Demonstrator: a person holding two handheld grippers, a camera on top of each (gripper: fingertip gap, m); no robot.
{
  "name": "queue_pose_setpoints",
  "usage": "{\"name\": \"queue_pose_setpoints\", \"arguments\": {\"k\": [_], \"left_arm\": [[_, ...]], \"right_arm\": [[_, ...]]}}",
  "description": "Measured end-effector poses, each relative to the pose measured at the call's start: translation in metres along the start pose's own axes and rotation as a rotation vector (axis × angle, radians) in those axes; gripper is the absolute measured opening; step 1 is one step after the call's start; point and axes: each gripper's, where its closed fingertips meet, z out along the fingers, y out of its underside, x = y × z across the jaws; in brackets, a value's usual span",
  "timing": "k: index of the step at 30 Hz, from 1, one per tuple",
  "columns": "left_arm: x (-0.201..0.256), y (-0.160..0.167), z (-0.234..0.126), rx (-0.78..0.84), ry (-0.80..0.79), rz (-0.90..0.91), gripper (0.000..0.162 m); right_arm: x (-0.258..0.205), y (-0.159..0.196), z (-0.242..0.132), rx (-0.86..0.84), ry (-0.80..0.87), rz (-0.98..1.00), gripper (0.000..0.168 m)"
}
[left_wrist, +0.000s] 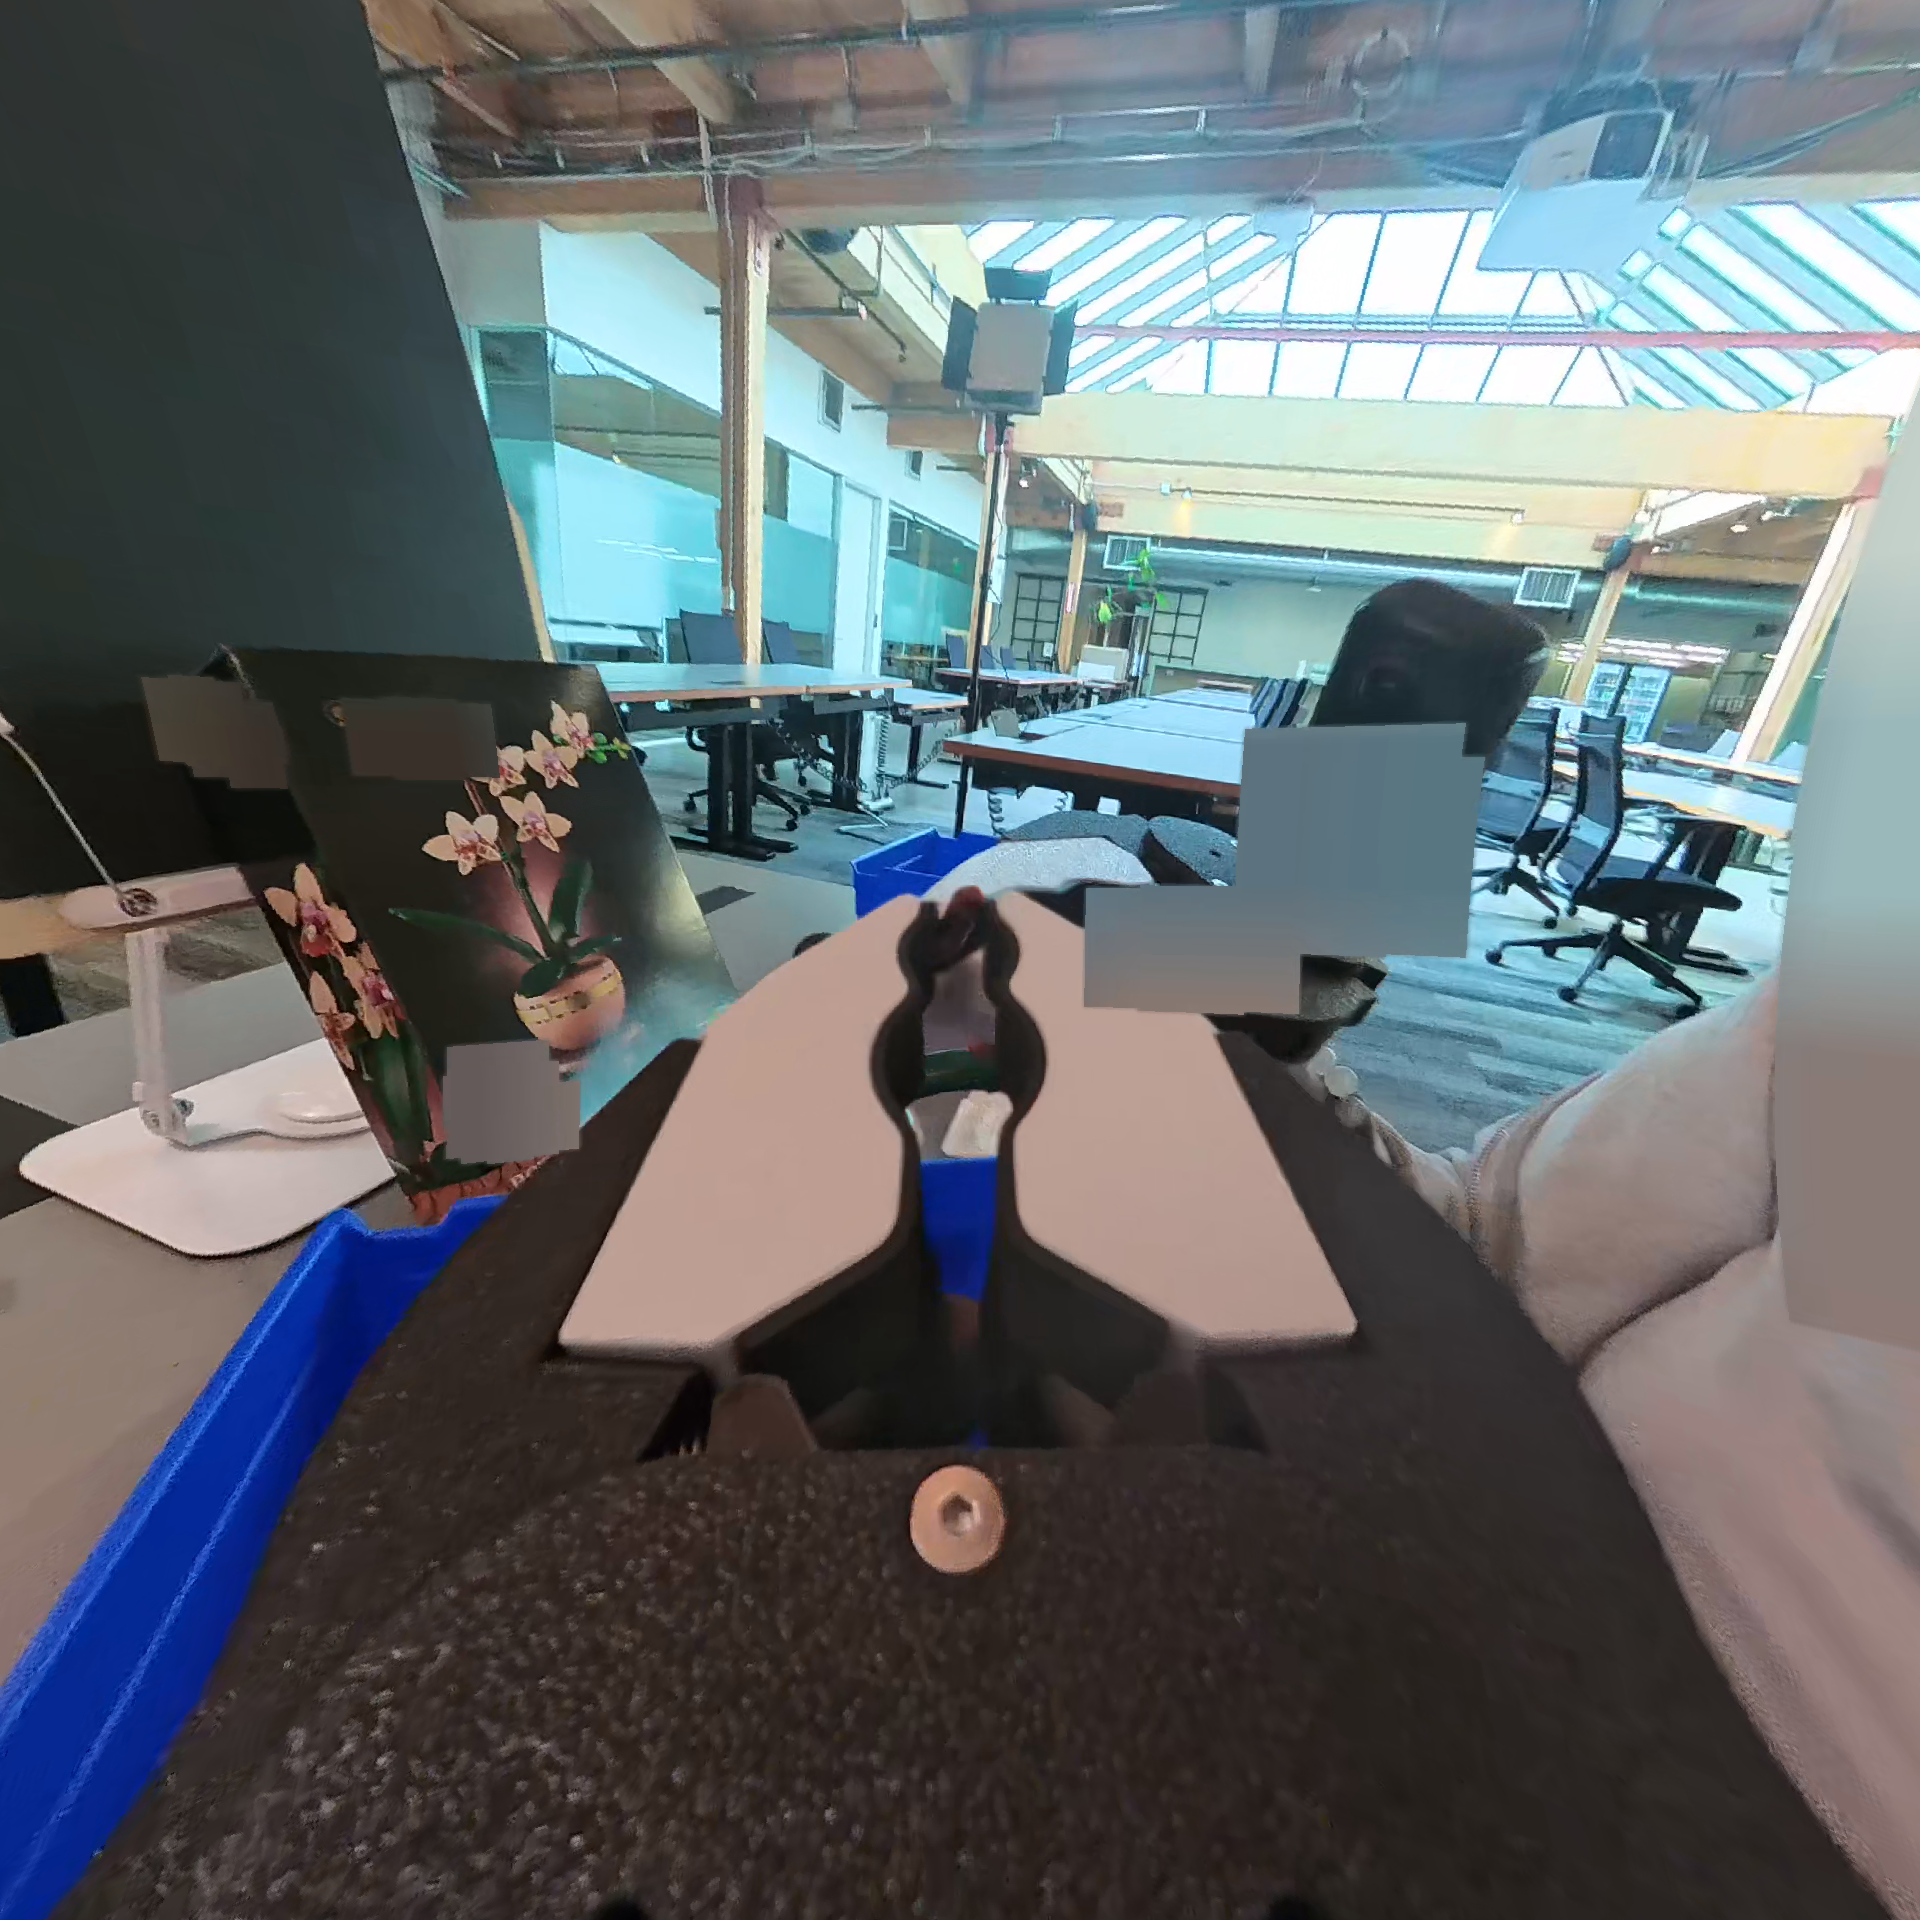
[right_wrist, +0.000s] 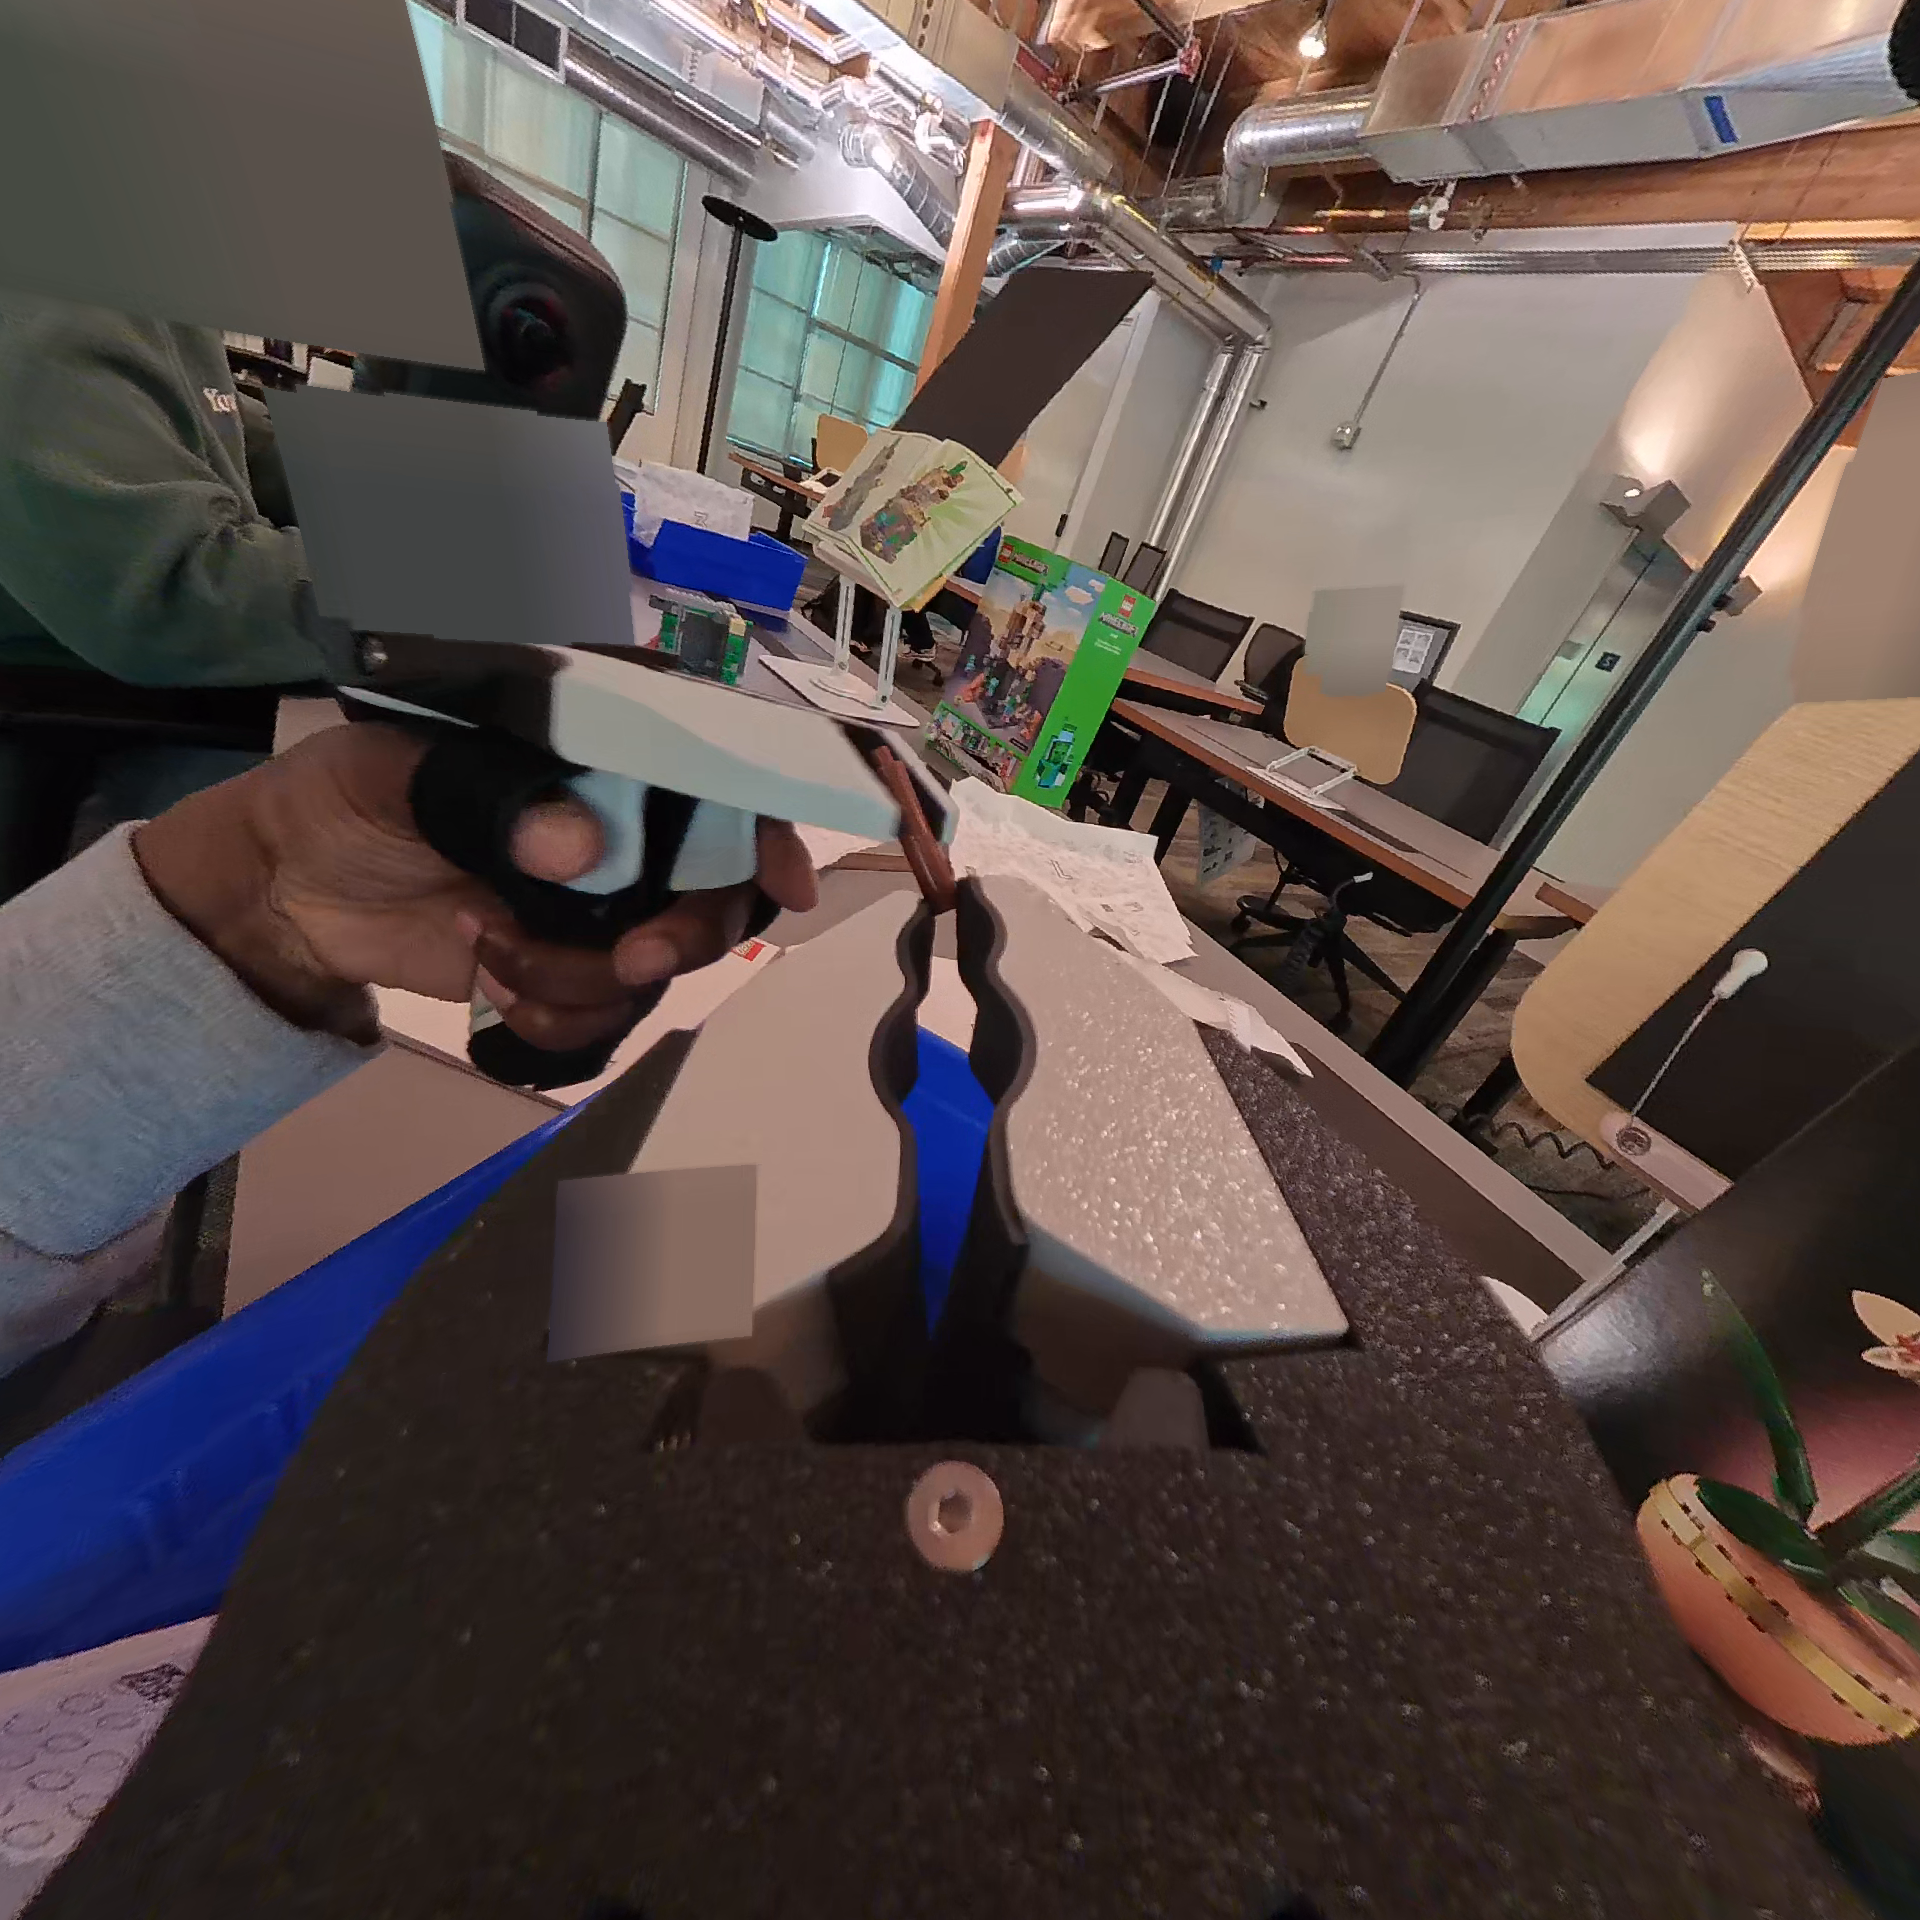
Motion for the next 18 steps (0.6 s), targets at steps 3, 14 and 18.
{"name": "queue_pose_setpoints", "arguments": {"k": [3,14,18], "left_arm": [[-0.002,-0.004,0.000,0.027,-0.017,0.022,0.005],[-0.008,-0.045,-0.051,0.161,-0.129,0.013,0.003],[-0.010,-0.030,-0.034,0.101,-0.098,-0.019,0.004]], "right_arm": [[-0.003,-0.001,-0.001,0.003,-0.017,-0.006,0.005],[-0.020,0.026,0.001,-0.087,-0.162,-0.017,0.010],[-0.020,-0.006,0.012,-0.019,-0.103,-0.105,0.016]]}}
